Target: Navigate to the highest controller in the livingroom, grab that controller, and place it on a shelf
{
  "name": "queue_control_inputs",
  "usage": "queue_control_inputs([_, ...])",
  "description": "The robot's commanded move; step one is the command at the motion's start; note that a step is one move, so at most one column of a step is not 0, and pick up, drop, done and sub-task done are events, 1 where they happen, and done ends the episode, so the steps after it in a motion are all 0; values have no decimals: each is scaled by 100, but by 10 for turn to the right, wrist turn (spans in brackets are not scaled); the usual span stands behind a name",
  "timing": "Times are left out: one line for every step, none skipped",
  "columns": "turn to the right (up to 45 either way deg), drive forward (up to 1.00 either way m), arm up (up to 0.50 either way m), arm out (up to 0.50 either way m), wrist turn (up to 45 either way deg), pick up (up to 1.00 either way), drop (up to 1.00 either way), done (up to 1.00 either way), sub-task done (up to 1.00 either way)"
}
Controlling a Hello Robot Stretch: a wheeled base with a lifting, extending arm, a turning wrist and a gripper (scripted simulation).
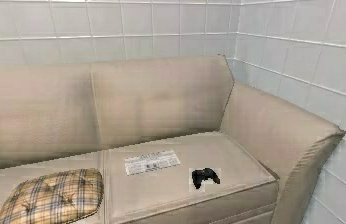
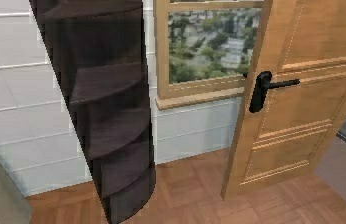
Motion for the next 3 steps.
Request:
queue_control_inputs([-120,0,0,0,0,0,0,0,0])
queue_control_inputs([0,5,0,0,0,0,0,0,0])
queue_control_inputs([-450,0,0,0,0,0,0,0,0])
